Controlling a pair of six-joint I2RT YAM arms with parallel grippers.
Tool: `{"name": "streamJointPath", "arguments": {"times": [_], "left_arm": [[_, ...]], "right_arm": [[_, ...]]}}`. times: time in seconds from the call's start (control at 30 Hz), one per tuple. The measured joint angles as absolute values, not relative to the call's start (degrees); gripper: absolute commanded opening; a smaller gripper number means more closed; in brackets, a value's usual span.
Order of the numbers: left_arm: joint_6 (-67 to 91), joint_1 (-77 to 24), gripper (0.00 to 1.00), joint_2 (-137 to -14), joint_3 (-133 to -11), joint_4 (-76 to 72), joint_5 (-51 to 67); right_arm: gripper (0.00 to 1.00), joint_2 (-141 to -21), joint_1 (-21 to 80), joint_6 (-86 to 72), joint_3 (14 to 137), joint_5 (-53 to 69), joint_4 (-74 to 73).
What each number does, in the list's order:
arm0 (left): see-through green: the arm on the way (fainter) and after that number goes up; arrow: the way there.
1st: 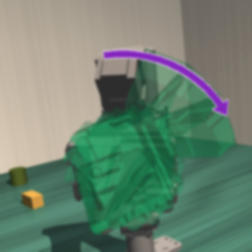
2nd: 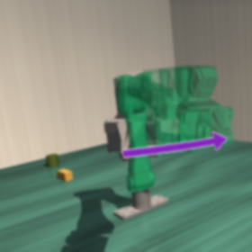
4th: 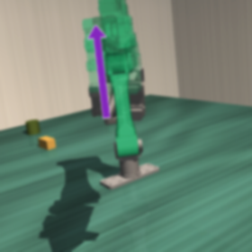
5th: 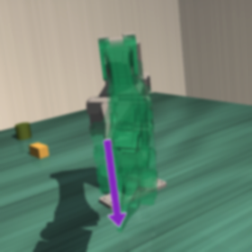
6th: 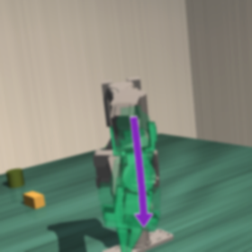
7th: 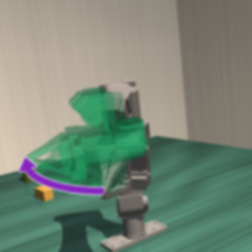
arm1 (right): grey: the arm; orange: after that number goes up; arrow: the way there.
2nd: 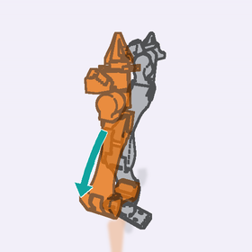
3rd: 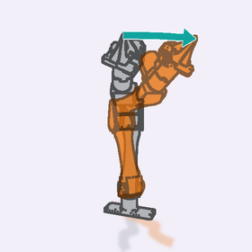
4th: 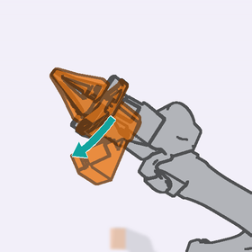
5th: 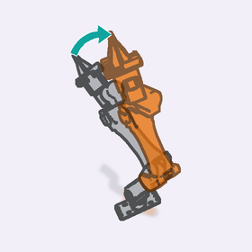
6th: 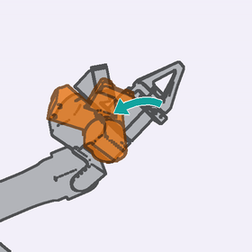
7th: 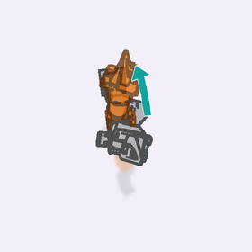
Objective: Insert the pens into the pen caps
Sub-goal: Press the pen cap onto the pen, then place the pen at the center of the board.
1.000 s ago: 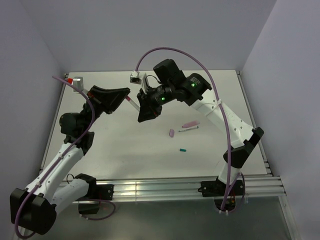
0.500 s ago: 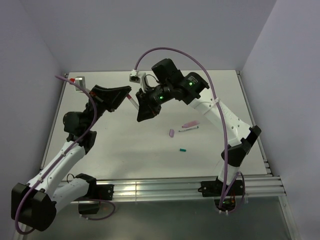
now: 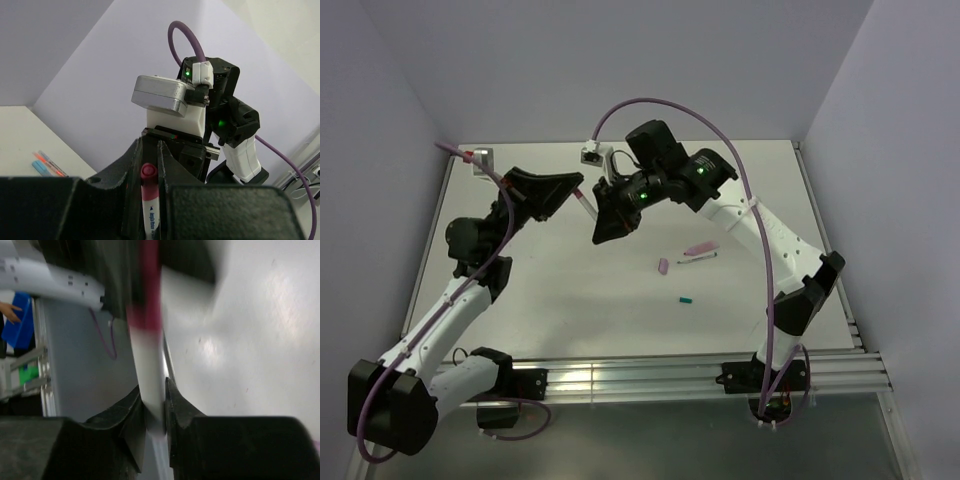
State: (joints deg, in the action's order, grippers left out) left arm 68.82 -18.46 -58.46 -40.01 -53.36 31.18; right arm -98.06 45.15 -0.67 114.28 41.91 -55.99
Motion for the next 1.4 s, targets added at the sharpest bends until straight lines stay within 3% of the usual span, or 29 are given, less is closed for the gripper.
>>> {"name": "streamJointPath", "arguments": {"times": [0.03, 0.1, 0.17, 0.4, 0.57, 0.97, 1.4], "left_arm": [[69.28, -18.26, 0.00, -58.76, -40.03, -53.49, 31.66], [69.80, -18.87, 0.00, -59.20, -39.51, -51.57, 38.04], [70.83, -19.57, 0.00, -59.90, -39.05, -50.89, 40.38], [73.14, -19.31, 0.00, -60.23, -38.50, -49.21, 46.89], [73.36, -19.55, 0.00, -60.97, -36.91, -47.33, 52.49], [73.36, -15.53, 0.00, -63.46, -38.50, -47.68, 56.31], [74.32, -14.70, 0.00, -66.28, -41.69, -52.16, 57.65]], "right_arm": [[0.38, -97.95, 44.99, -0.93, 113.75, 42.13, -55.68], [0.43, -97.93, 44.42, -2.11, 113.36, 42.26, -48.21], [0.56, -97.36, 43.22, -2.68, 113.21, 42.54, -44.77], [0.69, -96.12, 42.28, -3.40, 112.88, 43.33, -38.02], [0.72, -93.06, 40.82, -4.21, 109.80, 43.94, -30.02], [0.78, -84.64, 36.80, -9.19, 96.20, 48.80, -27.97], [0.68, -83.48, 36.29, -14.17, 88.40, 55.92, -28.14]]}}
